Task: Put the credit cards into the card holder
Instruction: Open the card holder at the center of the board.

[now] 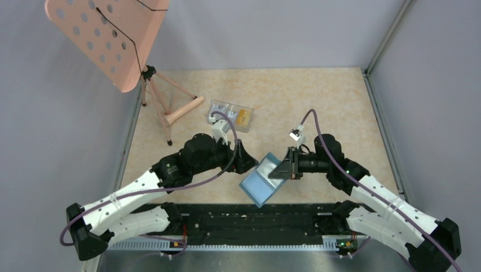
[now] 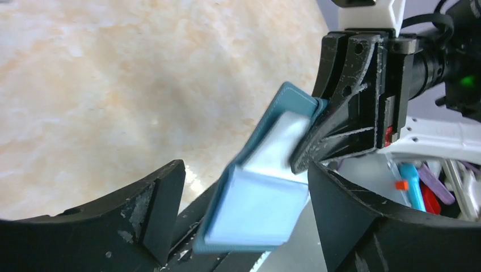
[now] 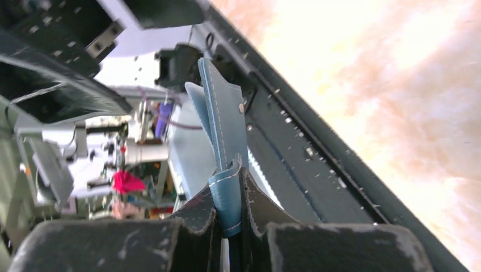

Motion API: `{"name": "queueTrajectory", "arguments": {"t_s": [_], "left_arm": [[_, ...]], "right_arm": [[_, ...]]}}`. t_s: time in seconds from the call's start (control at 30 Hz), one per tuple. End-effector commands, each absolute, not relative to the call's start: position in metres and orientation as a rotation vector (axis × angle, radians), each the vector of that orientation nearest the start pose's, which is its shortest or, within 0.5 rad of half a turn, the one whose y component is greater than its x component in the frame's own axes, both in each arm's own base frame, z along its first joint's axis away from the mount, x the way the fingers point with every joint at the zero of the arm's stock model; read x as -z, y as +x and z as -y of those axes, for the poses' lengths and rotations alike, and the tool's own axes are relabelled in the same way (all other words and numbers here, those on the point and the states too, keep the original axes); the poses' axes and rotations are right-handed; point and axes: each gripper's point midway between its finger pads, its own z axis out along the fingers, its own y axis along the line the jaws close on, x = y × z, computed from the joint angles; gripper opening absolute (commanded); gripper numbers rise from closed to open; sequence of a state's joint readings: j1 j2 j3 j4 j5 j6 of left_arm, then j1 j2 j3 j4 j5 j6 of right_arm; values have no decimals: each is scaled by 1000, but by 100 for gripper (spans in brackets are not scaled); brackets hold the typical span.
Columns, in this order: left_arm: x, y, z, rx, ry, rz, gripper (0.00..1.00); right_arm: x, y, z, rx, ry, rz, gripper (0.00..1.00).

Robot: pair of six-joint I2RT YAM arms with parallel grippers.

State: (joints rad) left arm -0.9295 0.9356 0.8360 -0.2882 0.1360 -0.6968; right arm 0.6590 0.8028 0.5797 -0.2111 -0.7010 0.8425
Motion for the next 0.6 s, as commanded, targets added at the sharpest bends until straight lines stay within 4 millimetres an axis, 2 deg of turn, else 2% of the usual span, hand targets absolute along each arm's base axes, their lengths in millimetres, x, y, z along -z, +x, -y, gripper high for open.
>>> {"name": "queueTrajectory", "arguments": {"t_s": [0.0,0.2,0.3,0.43,0.57], "left_arm": [[-242,179,262,983,153,-2103,85],[-225,172,266,1017,141,-2154,85],[-219,170,270,1039,140,-2172,85],[-214,165,278,1086,149,-2193,85],[-205,162,285,1110,168,-2224,84]], "right_arm": [[-188,154,-252,-1426,-51,-2274,0],[-161,196,-235,-1381,317,-2210,0],[-139,214,-218,-1310,493,-2165,0],[-115,227,-196,-1193,671,-2093,0],[-92,231,-177,-1129,797,-2025,0]]}}
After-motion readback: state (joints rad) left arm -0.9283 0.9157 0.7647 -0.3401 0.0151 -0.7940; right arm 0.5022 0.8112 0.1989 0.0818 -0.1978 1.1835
